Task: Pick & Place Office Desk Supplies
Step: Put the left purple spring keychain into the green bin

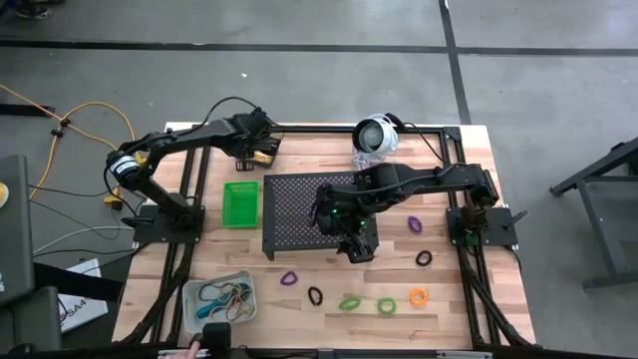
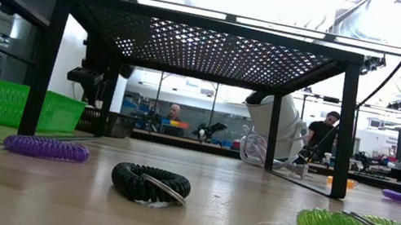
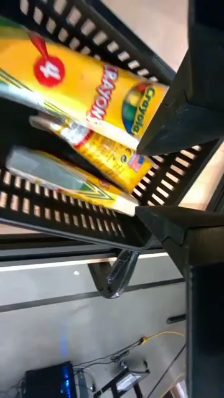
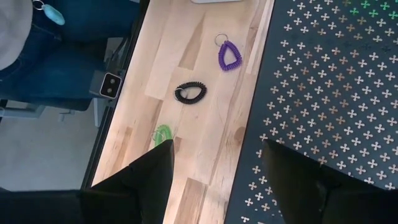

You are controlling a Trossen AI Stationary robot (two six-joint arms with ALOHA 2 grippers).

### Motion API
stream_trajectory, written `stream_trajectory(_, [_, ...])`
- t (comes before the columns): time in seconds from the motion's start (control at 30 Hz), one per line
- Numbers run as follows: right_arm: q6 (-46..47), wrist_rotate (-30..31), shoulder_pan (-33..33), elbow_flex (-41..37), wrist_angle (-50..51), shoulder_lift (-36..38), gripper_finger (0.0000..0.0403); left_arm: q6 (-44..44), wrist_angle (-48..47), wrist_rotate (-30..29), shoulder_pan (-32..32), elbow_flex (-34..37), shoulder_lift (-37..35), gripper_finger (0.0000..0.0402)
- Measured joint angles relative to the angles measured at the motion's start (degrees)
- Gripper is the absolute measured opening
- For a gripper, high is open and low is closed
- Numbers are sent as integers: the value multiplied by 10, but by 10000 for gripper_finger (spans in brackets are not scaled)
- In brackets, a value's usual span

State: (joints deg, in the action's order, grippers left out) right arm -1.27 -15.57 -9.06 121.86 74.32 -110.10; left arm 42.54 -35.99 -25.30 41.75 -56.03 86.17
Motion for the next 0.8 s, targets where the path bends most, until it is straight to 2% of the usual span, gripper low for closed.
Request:
stream_trajectory(0.17, [0,0,0,0,0,0,231,4,0,-3,-16,0,0,134])
stream_trajectory(0.33, [0,0,0,0,0,0,231,10,5,-78,-23,-2,-16,135])
stream_trajectory(0.43, [0,0,0,0,0,0,231,11,6,-96,-23,-14,-43,135])
stream_trajectory(0.57, [0,0,0,0,0,0,231,-10,7,-76,-31,-32,-88,135])
stream_trajectory(0.8, [0,0,0,0,0,0,231,-36,7,-7,-75,-38,-172,135])
